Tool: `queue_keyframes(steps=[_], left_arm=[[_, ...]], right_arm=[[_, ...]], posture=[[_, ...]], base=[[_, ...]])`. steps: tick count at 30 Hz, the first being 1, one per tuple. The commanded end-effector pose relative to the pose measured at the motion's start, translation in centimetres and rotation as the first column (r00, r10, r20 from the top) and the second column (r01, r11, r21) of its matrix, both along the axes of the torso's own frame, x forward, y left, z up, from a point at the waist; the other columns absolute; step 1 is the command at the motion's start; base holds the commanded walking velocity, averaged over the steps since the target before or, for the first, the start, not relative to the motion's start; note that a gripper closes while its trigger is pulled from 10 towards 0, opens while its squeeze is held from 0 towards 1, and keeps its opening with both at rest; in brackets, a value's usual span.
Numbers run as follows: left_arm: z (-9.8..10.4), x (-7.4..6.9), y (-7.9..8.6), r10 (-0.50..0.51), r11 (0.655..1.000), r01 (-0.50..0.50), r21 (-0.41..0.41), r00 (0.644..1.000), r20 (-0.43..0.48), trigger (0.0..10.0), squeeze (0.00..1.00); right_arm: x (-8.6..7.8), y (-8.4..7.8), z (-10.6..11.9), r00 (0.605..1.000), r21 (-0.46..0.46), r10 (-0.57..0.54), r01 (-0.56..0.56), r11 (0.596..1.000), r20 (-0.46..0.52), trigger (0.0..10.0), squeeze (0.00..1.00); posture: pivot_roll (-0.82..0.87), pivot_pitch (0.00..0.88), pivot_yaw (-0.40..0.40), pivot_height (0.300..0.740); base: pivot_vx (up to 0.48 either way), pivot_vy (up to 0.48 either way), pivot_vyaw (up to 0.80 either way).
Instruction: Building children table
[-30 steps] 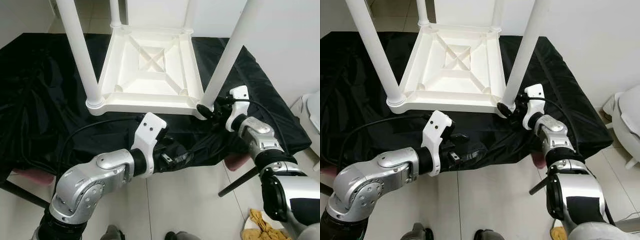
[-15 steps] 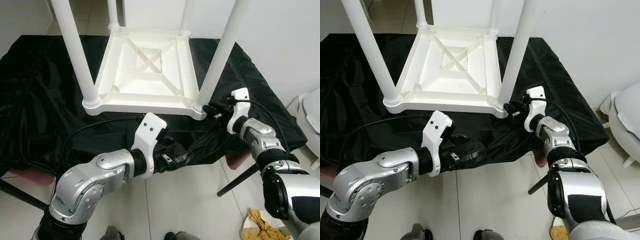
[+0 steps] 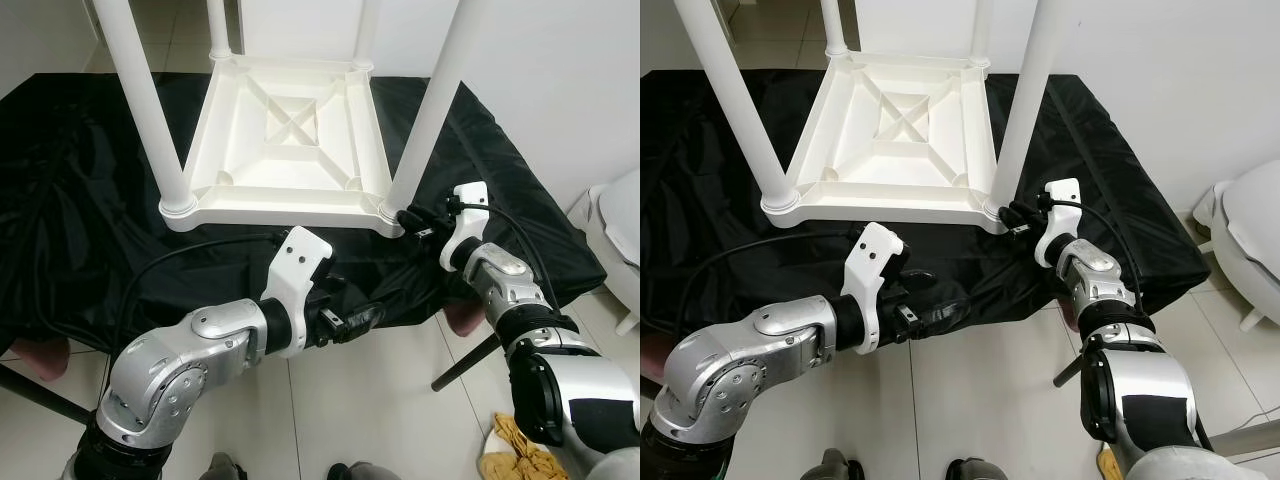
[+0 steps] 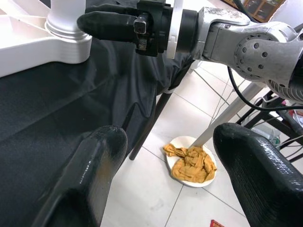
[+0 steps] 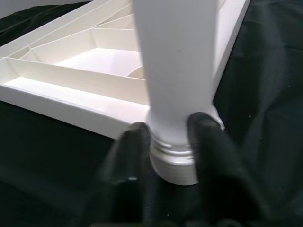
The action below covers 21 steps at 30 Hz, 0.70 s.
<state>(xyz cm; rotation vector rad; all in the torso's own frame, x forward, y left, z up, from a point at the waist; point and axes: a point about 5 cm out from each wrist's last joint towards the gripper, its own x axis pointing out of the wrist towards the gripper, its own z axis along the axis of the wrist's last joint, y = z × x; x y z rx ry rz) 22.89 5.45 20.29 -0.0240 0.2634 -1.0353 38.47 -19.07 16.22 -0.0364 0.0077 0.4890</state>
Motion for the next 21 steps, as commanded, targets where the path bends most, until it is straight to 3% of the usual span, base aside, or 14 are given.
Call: queue_keyframes(steps=[1, 13, 19, 20, 21], left_arm=[[0.1, -0.5, -0.2, -0.035, 0.999, 0.035, -0.003, 0.999, -0.004, 10.0, 0.0], [0.0, -0.5, -0.2, -0.029, 1.0, 0.029, -0.001, 1.0, -0.004, 10.0, 0.0], [0.0, -0.6, -0.1, -0.026, 1.0, 0.026, 0.001, 1.0, -0.008, 10.0, 0.0], [0.0, -0.7, -0.1, -0.027, 1.0, 0.027, 0.002, 1.0, -0.009, 10.0, 0.0], [0.0, -0.7, -0.1, -0.027, 1.0, 0.027, 0.002, 1.0, -0.01, 10.0, 0.0]], right_arm=[[0.0, -0.1, 0.2, 1.0, 0.013, -0.011, 0.01, 1.0, 0.019, 10.0, 1.0], [0.3, -0.1, 1.2, 0.997, 0.015, -0.044, 0.043, 0.999, 0.065, 10.0, 1.0], [0.8, 0.1, 1.7, 0.988, 0.027, -0.128, 0.126, 0.992, 0.082, 10.0, 1.0], [0.9, 0.3, 1.7, 0.989, 0.021, -0.119, 0.118, 0.993, 0.083, 10.0, 0.24], [0.9, 0.5, 1.7, 0.991, 0.019, -0.112, 0.11, 0.994, 0.08, 10.0, 0.0]], posture=[[0.05, 0.116, -0.033, 0.74], [0.06, 0.122, -0.039, 0.74], [0.07, 0.128, -0.037, 0.74], [0.07, 0.13, -0.035, 0.74], [0.07, 0.133, -0.034, 0.74]], base=[[0.0, 0.0, 0.0], [0.0, 0.0, 0.0], [0.0, 0.0, 0.0], [0.0, 0.0, 0.0], [0.0, 0.0, 0.0]])
